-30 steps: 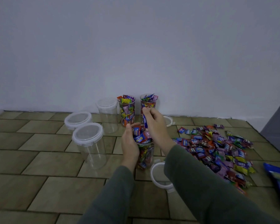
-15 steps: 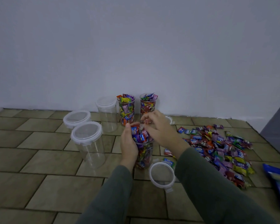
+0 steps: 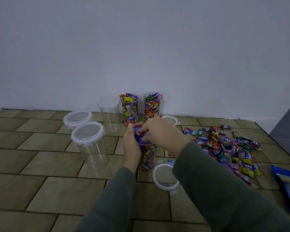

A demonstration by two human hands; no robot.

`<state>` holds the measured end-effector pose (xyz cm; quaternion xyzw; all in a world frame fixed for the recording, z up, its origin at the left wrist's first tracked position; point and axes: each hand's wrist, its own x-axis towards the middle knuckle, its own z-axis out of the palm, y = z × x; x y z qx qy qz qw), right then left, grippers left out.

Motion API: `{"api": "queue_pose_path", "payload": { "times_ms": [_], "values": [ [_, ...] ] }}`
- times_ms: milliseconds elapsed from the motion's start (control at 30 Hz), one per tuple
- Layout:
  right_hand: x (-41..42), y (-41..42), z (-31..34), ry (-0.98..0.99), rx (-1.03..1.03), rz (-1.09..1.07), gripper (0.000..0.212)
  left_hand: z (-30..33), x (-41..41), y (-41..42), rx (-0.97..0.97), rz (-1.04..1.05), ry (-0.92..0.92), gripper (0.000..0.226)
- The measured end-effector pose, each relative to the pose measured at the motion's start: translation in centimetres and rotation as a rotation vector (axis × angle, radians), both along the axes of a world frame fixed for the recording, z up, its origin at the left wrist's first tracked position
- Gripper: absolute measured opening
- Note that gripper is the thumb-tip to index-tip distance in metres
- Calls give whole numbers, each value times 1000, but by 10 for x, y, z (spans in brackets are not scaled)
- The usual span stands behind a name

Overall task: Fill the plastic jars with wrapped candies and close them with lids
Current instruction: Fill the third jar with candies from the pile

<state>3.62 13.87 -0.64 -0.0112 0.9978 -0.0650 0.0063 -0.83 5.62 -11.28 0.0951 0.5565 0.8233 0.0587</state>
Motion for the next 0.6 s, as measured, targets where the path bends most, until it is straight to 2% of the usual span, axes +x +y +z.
{"api": "queue_pose_path", "payload": {
  "times_ms": [67,133,267,367,500,600],
  "values": [
    [-3,-4,-4,-58,113,30,35,0,1,-1,5,-1,8,58],
    [-5,-4,-8,-77,122,31,33,0,1,-1,-3,16,16,54],
    [2,4,1,-66,-65,2,35,2,3,0,12,13,-5,49],
    [8,15,14,-2,-156,-38,45,2,2,0,17,9,-25,58],
    [5,14,12,-54,-83,-6,53,1,3,0,-11,11,-6,46],
    [-1,8,1,-101,-17,33,50,2,4,0,-14,0,-2,50]
  ]
}}
